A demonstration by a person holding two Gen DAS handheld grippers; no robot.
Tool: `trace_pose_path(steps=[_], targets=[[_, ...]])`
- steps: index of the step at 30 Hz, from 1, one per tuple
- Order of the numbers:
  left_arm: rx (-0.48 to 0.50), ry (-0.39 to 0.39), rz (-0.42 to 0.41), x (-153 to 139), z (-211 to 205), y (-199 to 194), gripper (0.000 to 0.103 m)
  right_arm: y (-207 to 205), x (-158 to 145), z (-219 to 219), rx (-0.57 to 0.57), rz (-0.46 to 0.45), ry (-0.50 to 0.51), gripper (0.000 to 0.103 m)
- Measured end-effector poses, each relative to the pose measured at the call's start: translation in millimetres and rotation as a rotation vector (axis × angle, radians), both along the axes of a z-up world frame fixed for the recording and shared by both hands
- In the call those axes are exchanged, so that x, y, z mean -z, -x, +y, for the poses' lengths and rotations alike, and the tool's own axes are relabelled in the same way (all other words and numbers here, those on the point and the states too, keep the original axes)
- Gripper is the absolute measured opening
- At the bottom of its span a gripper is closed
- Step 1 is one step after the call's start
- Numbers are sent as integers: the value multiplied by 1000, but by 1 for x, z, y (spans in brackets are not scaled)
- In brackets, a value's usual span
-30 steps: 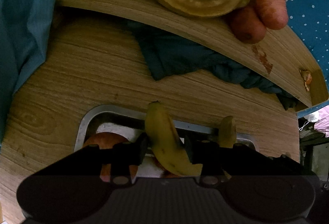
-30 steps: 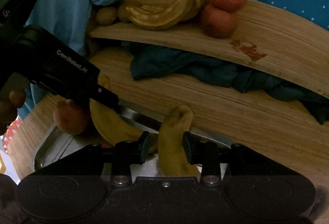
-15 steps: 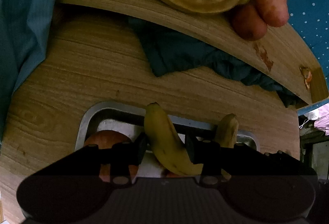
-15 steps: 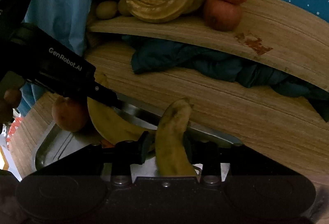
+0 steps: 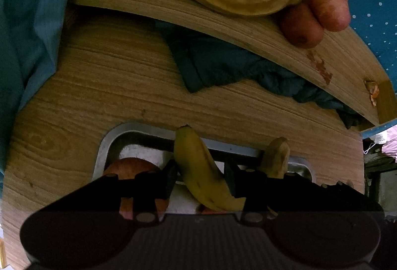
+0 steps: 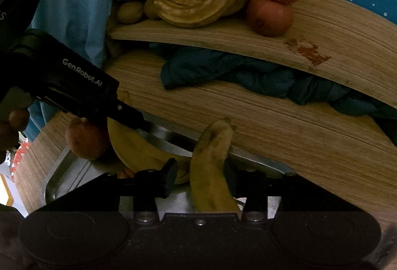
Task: Organize fruits
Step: 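Carry both bananas over the tray and lower them with both tools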
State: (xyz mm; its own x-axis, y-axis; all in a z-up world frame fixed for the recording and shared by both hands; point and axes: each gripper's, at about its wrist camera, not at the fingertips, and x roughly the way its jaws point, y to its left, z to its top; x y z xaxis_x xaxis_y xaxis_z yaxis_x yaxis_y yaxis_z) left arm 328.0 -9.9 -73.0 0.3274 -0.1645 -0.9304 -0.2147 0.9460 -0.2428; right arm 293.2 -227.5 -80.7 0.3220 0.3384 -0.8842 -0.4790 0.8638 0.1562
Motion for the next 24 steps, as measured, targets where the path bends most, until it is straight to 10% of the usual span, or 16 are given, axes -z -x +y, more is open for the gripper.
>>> trace_pose_path(steps=[24], targets=[[48,-26,-2,4,-15,-3,78,1,0,-8,36,6,-13,81]])
